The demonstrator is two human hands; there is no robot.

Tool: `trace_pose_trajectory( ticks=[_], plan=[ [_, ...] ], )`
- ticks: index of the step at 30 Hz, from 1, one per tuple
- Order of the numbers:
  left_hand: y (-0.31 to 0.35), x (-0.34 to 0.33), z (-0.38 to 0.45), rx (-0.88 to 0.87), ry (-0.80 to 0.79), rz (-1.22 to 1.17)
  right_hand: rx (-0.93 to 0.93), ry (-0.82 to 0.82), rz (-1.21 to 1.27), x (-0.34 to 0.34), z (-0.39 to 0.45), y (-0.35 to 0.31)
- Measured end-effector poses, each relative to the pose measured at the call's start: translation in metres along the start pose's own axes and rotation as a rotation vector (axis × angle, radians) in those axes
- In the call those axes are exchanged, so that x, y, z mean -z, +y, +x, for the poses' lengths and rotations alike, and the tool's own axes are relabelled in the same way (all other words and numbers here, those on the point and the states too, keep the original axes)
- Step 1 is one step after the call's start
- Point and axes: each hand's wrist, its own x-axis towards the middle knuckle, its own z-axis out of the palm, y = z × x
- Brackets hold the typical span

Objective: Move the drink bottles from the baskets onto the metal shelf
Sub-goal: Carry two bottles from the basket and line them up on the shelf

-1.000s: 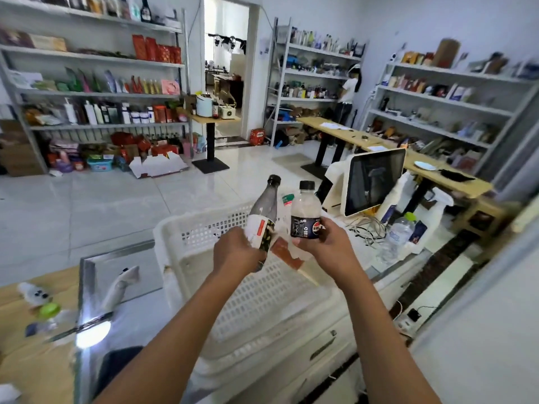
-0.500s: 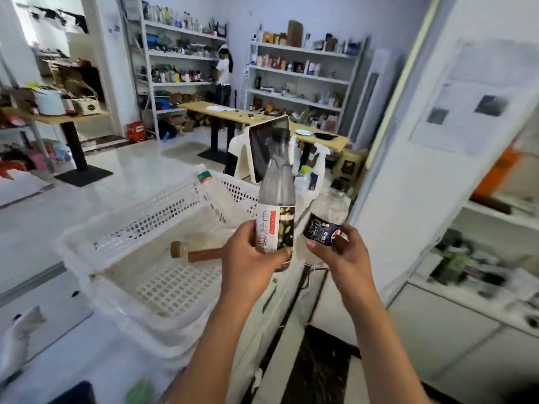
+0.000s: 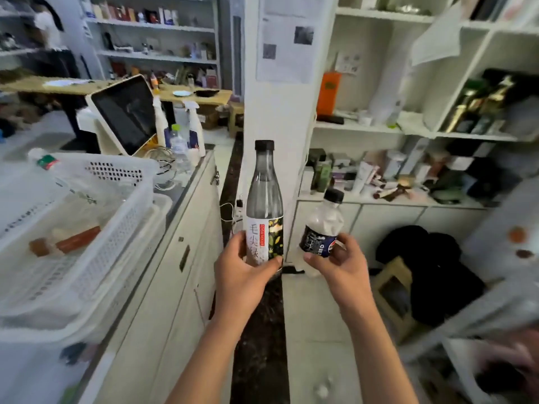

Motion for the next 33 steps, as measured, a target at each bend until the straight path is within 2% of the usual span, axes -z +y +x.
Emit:
trace_pose_trajectory(
  ticks=[7, 14, 23, 33],
  plan=[
    [0.010, -0.073, -0.083, -0.002, -0.297, 0.036, -0.080, 0.411, -0.048, 0.104, -0.083, 0.019],
    [0.031, -0.146, -0.143, -0.097, -0.606, -0.018, -0.042, 0.763, -0.175, 0.183, -0.155, -0.001],
    [0.051, -0.221, -0.209, -0.130, -1.004, -0.152, -0.086, 1.156, -0.355, 0.235, -0.247, -0.031],
    [0.089, -0.262, -0.241, -0.210, -1.241, -0.265, -0.097, 1.412, -0.498, 0.249, -0.279, -0.066]
  ],
)
